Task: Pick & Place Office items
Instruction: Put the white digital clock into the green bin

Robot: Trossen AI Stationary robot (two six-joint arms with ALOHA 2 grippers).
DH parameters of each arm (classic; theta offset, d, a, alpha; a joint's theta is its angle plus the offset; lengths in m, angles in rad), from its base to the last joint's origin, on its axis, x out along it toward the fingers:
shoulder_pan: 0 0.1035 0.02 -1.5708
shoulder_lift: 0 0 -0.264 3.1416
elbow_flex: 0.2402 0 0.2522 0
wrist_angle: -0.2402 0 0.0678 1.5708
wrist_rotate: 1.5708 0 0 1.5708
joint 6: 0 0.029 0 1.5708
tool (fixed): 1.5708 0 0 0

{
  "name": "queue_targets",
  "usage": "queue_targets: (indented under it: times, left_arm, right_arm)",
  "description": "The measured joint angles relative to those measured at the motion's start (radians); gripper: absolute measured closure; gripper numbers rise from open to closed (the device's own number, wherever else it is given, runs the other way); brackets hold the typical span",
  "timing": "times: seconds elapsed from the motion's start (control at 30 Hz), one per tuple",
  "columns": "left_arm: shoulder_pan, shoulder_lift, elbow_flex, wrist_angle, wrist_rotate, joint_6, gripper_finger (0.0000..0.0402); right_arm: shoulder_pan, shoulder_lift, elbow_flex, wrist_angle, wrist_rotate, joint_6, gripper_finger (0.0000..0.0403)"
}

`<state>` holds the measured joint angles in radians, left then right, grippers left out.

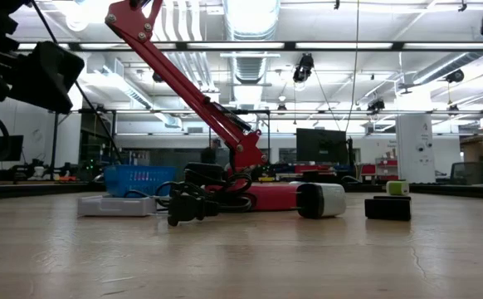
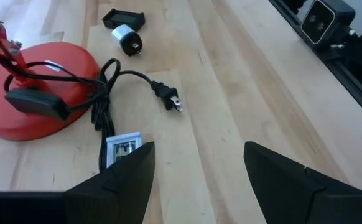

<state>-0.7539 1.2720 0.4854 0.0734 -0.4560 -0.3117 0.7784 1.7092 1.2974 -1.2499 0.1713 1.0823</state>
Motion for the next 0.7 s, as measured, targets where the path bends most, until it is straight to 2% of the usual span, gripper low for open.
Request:
queue_targets:
  times: [0.23, 0.37, 0.57, 0.7]
  left_arm:
    - [0.048, 0.0, 0.0, -0.001, 0.004, -0.001, 0.0151]
    - [0.102, 0.009, 0.0, -0.008, 0.046, 0.001, 0.0151]
    - [0.167, 0.102, 0.001, -0.01, 0.131, -0.003, 0.0151]
    - [0.197, 0.183, 0.03, -0.03, 0.147, -0.005, 0.0151]
  right_arm:
    - [-0.001, 0.0, -0.002, 0.002, 0.095, -0.026, 0.0177]
    - [0.0, 0.0, -0.002, 0.004, 0.129, -0.031, 0.0177]
    - [0.0, 0.0, -0.003, 0.005, 0.168, -0.047, 0.0177]
    - [0.0, 0.0, -0.004, 0.007, 0.174, -0.064, 0.0177]
